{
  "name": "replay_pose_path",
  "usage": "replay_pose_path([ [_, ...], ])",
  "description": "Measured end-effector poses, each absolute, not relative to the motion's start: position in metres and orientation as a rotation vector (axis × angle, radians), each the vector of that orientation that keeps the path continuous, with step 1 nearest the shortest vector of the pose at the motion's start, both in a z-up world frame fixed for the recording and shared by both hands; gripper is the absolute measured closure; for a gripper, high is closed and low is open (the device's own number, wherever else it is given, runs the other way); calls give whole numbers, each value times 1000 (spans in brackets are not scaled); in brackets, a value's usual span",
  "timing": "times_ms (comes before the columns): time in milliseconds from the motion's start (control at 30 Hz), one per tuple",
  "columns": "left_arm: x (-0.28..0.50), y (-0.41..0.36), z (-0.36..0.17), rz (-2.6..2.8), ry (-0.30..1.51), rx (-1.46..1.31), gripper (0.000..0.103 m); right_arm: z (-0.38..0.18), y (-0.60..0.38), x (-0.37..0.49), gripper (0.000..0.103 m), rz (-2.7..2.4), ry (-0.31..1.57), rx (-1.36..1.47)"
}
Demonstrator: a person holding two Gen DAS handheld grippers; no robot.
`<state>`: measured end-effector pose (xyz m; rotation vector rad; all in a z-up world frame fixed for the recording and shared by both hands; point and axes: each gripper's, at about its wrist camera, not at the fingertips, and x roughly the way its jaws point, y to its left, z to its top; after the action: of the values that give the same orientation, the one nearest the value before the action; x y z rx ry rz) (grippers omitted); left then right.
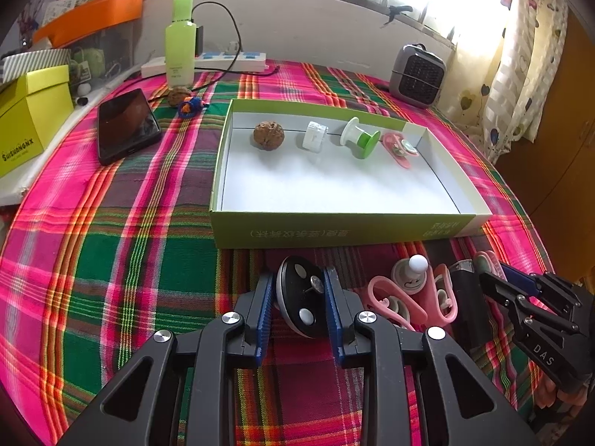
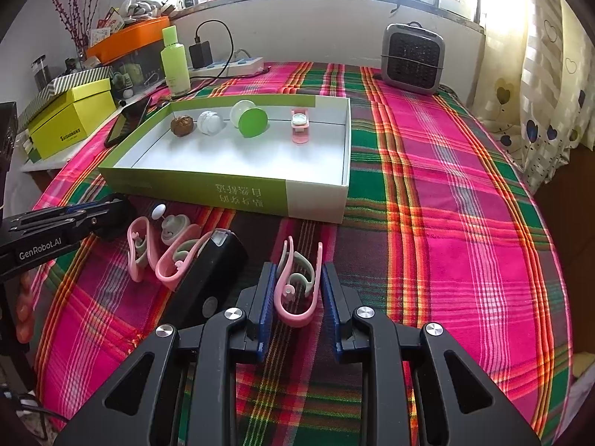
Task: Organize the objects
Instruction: 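Lift the black disc and pink clip with both grippers and carry them over the box lid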
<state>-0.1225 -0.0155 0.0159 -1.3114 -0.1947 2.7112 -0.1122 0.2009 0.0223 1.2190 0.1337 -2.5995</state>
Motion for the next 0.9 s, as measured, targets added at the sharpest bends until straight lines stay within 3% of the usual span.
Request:
replay_pose_path([
  [900,-114,-11,28,2722,-141,-1248,79,39,195,-110,78,-2625,118,1169],
])
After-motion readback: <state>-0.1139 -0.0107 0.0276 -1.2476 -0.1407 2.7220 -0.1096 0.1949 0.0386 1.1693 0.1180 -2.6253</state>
